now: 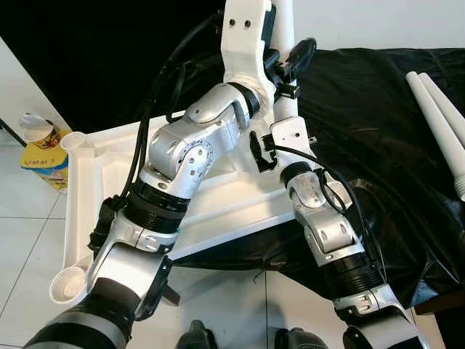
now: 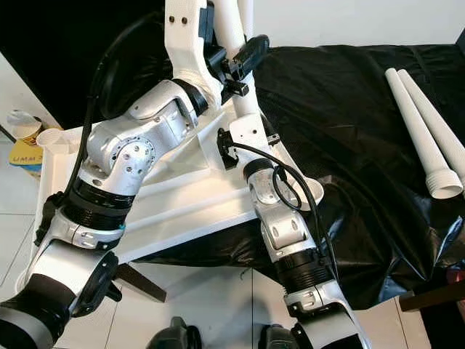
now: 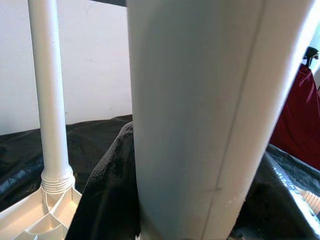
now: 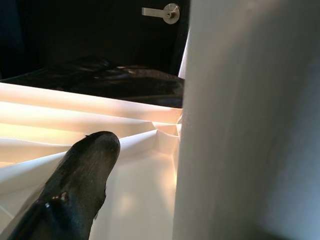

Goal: Building children table

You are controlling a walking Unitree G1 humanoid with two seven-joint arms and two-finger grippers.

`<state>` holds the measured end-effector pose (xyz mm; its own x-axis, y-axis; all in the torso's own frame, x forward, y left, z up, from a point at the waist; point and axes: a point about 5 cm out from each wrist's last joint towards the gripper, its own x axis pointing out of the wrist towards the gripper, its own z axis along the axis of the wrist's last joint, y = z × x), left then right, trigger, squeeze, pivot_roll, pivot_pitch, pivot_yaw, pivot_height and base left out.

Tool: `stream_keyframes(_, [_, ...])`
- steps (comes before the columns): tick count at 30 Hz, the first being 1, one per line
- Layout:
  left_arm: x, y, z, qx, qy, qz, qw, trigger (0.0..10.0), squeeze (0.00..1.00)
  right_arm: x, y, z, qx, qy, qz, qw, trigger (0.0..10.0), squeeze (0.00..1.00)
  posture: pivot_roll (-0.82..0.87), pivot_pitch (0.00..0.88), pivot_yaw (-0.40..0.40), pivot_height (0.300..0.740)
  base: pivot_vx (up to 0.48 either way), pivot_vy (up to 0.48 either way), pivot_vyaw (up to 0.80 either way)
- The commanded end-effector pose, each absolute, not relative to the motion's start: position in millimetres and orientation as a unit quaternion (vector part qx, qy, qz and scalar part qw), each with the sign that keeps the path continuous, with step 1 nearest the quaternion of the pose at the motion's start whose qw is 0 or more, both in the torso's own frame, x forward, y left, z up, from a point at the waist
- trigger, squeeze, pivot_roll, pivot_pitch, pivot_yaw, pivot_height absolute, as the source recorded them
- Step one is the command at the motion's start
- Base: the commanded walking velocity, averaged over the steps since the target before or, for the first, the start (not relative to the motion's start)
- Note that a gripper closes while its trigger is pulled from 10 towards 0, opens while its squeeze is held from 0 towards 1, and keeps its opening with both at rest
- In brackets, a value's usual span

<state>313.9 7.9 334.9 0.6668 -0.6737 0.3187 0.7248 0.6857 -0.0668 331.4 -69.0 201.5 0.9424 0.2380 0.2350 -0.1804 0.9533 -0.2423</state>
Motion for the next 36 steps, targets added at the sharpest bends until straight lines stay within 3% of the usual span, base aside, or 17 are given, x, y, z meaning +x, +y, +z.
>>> stream_keyframes(1, [307, -1, 335, -0.091, -0.135, -0.422, 0.892, 10.0, 0.00, 332, -62, 203, -0.116, -0.141, 0.123, 0.975, 8.0, 0.00, 0.06, 0.086, 0.049, 0.740, 0.000, 0.000, 0.00])
stream_keyframes(2, [306, -2, 335, -0.092, -0.137, -0.424, 0.891, 10.0, 0.00, 332, -63, 203, -0.115, -0.140, 0.124, 0.976, 1.0, 0.00, 0.06, 0.080, 0.049, 0.740, 0.000, 0.000, 0.00])
stream_keyframes(4, [305, -3, 335, -0.092, -0.139, -0.425, 0.890, 10.0, 0.00, 333, -63, 203, -0.113, -0.138, 0.125, 0.976, 1.0, 0.00, 0.06, 0.077, 0.049, 0.740, 0.000, 0.000, 0.00])
stream_keyframes(5, [305, -4, 335, -0.091, -0.141, -0.426, 0.889, 10.0, 0.00, 334, -65, 201, -0.108, -0.133, 0.123, 0.977, 0.0, 0.00, 0.06, 0.065, 0.050, 0.740, 0.000, 0.000, 0.00])
stream_keyframes(17, [300, -9, 335, -0.086, -0.148, -0.437, 0.883, 10.0, 0.00, 337, -72, 192, -0.090, -0.111, 0.104, 0.984, 0.1, 0.00, 0.07, 0.033, 0.043, 0.740, 0.000, 0.000, 0.00])
stream_keyframes(18, [300, -9, 335, -0.087, -0.149, -0.441, 0.881, 10.0, 0.00, 337, -72, 191, -0.087, -0.109, 0.102, 0.985, 6.5, 0.00, 0.06, 0.029, 0.037, 0.740, 0.000, 0.000, 0.00])
stream_keyframes(19, [298, -9, 335, -0.094, -0.150, -0.449, 0.876, 10.0, 0.00, 338, -72, 191, -0.086, -0.107, 0.099, 0.985, 10.0, 0.00, 0.06, 0.028, 0.036, 0.740, 0.000, 0.000, 0.00])
stream_keyframes(20, [298, -9, 335, -0.094, -0.150, -0.449, 0.876, 10.0, 0.00, 338, -72, 191, -0.086, -0.107, 0.099, 0.985, 10.0, 0.00, 0.06, 0.028, 0.036, 0.740, 0.000, 0.000, 0.00])
stream_keyframes(21, [298, -9, 334, -0.100, -0.152, -0.455, 0.872, 10.0, 0.79, 338, -73, 190, -0.086, -0.107, 0.098, 0.986, 10.0, 0.00, 0.06, 0.027, 0.035, 0.740, 0.000, 0.000, 0.00])
stream_keyframes(22, [297, -9, 335, -0.101, -0.158, -0.458, 0.869, 10.0, 0.79, 339, -74, 190, -0.078, -0.104, 0.094, 0.987, 10.0, 0.00, 0.06, 0.023, 0.026, 0.740, 0.000, 0.000, 0.00])
stream_keyframes(23, [295, -8, 336, -0.108, -0.163, -0.464, 0.864, 10.0, 1.00, 341, -77, 190, -0.061, -0.098, 0.085, 0.990, 10.0, 0.00, 0.06, 0.019, 0.021, 0.740, 0.000, 0.000, 0.00])
stream_keyframes(30, [298, -4, 336, -0.108, -0.171, -0.445, 0.872, 10.0, 1.00, 346, -86, 191, -0.026, -0.083, 0.062, 0.994, 10.0, 0.00, 0.06, 0.018, 0.012, 0.740, 0.000, 0.000, 0.00])
stream_keyframes(31, [300, -2, 338, -0.113, -0.175, -0.433, 0.877, 10.0, 0.00, 346, -88, 191, -0.021, -0.082, 0.056, 0.995, 10.0, 0.00, 0.06, 0.019, 0.012, 0.740, 0.000, 0.000, 0.00])
stream_keyframes(36, [306, 10, 344, -0.137, -0.203, -0.398, 0.884, 10.0, 0.00, 347, -100, 190, 0.000, -0.081, 0.019, 0.997, 10.0, 0.00, 0.05, 0.017, 0.012, 0.740, 0.000, 0.000, 0.00])
